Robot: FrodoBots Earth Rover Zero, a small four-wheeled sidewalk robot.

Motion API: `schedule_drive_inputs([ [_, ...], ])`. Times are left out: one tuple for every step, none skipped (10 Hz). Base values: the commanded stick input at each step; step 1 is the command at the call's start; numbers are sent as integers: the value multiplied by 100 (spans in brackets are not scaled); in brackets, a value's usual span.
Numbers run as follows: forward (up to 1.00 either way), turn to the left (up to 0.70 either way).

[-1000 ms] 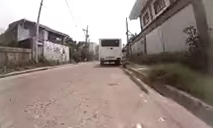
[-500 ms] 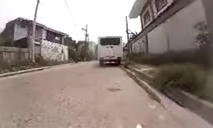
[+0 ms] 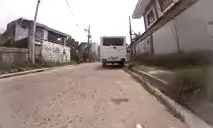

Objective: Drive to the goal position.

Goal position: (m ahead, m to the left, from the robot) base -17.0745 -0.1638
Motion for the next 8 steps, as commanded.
schedule_drive_inputs([
  [85,3],
  [85,9],
  [85,14],
  [85,20],
  [85,26],
  [85,31],
  [85,27],
  [85,10],
])
